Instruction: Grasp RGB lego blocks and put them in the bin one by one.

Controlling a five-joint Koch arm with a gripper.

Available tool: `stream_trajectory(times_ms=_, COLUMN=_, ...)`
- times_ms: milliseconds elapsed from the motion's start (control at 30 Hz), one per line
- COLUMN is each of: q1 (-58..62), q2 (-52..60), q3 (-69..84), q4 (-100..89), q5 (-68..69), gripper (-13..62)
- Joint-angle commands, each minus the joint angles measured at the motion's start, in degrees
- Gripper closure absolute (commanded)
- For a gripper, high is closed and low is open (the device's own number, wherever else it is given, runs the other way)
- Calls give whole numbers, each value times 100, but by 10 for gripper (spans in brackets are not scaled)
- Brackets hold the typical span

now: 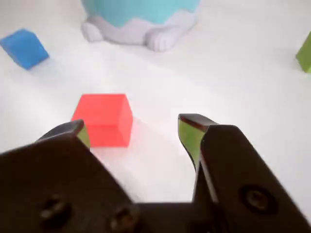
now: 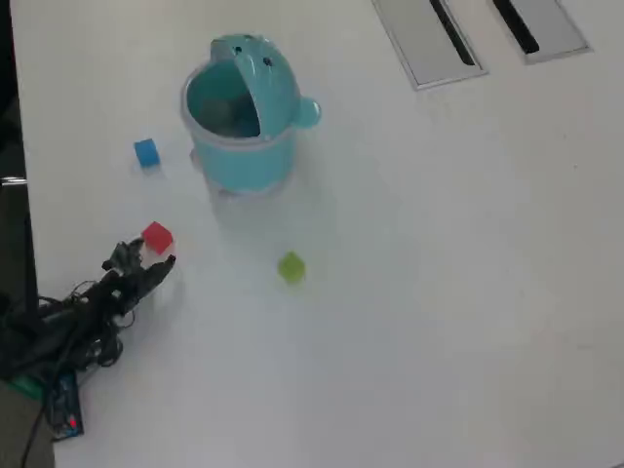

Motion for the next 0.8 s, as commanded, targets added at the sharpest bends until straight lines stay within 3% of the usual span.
stream_trajectory(times_ms=0, q1=-149, q2=343, q3=-176, q4=369, q5=-246, gripper=163)
stream_trajectory(times_ms=433, q1=-686, q2=264, q3=-1169, q4=1134, q5=-88, gripper=164)
stream_trajectory(times_ms=767, q1=-791, q2=-791, q3=-1731, q4=1037, q5=-35, gripper=164)
